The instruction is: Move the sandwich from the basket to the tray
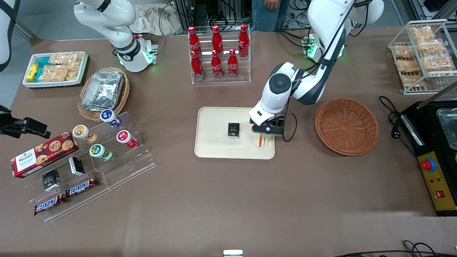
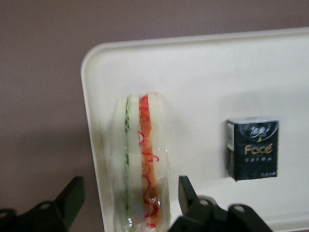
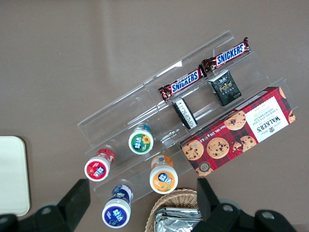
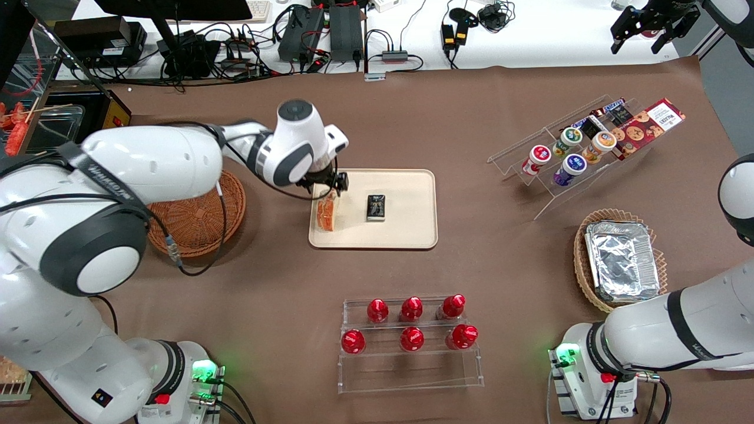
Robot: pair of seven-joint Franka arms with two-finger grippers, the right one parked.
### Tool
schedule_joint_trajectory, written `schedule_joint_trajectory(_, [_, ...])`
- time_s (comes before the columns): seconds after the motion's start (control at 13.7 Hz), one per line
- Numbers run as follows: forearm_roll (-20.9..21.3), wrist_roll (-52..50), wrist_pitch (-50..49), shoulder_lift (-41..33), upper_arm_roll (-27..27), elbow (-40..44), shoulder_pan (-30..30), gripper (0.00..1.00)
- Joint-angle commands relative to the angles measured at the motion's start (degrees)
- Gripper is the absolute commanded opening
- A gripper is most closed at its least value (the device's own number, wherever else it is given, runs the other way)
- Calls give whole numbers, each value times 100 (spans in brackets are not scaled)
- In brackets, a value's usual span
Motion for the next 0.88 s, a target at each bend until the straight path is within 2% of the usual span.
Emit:
schedule_joint_trajectory(0.0, [47, 3, -1272, -581, 191, 576, -43, 100])
schedule_joint_trajectory(0.15, [152, 204, -1914, -1029, 480, 754, -17, 100])
schedule_joint_trajectory(0.37, [179, 1573, -3335, -1557, 1182, 1357, -17, 100])
schedule_joint_trajectory(0.51, [153, 2285, -4505, -1515, 1666, 2227, -17, 100])
schedule_joint_trajectory(0.66, [179, 2761, -4974, -1497, 2044, 2712, -17, 100])
schedule_joint_trajectory(0.8, [319, 2685, -5326, -1488, 2361, 2959, -25, 100])
